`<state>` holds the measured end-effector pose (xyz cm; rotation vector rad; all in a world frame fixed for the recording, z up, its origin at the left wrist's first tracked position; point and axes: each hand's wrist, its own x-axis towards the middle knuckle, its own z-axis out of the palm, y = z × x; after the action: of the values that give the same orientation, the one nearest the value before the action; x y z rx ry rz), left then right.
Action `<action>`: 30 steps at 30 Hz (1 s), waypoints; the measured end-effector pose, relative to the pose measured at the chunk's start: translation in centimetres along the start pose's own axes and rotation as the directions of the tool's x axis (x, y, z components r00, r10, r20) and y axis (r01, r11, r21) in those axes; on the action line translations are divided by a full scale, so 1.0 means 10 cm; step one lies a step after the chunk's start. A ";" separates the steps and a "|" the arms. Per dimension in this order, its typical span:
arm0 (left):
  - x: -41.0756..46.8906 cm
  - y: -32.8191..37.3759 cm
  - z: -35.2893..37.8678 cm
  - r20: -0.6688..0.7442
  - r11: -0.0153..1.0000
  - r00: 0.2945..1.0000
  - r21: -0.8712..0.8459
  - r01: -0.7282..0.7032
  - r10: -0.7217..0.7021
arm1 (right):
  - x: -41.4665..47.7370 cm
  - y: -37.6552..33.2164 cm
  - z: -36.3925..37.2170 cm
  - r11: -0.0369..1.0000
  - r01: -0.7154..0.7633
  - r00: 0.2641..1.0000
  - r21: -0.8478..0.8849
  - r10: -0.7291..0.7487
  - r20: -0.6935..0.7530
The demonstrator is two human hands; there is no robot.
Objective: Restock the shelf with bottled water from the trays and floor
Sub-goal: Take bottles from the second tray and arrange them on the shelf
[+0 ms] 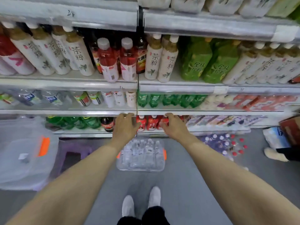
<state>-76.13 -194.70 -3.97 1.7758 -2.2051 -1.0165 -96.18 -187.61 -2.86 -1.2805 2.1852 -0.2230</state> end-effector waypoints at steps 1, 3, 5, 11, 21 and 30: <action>0.05 -0.07 0.13 0.014 1.000 1.000 0.010 0.008 -0.009 | 0.09 0.09 0.12 1.000 -0.005 1.000 -0.001 0.005 0.021; 0.13 -0.25 0.40 0.030 0.999 0.999 0.005 0.037 -0.038 | 0.26 0.29 0.38 1.000 -0.022 0.996 -0.006 0.022 0.082; 0.20 -0.44 0.67 0.029 0.995 0.995 0.011 0.099 -0.100 | 0.43 0.52 0.66 0.999 -0.040 0.990 -0.016 0.042 0.133; 0.45 -1.28 1.67 0.115 0.963 0.956 0.032 0.269 -0.271 | 0.88 1.24 1.73 0.988 -0.116 0.947 -0.101 0.140 0.288; 0.66 -2.51 3.38 0.260 0.888 0.854 0.029 0.459 -0.450 | 1.44 2.06 3.56 0.960 -0.280 0.858 -0.015 0.257 0.445; 1.23 -3.17 4.05 0.082 0.833 0.841 -0.110 0.542 -0.535 | 1.96 2.17 4.53 0.856 -0.440 0.879 0.271 0.350 0.325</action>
<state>-73.94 -191.54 -56.71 2.3949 -1.6262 -1.2732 -93.74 -186.08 -56.71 -0.6069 2.0145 -0.2306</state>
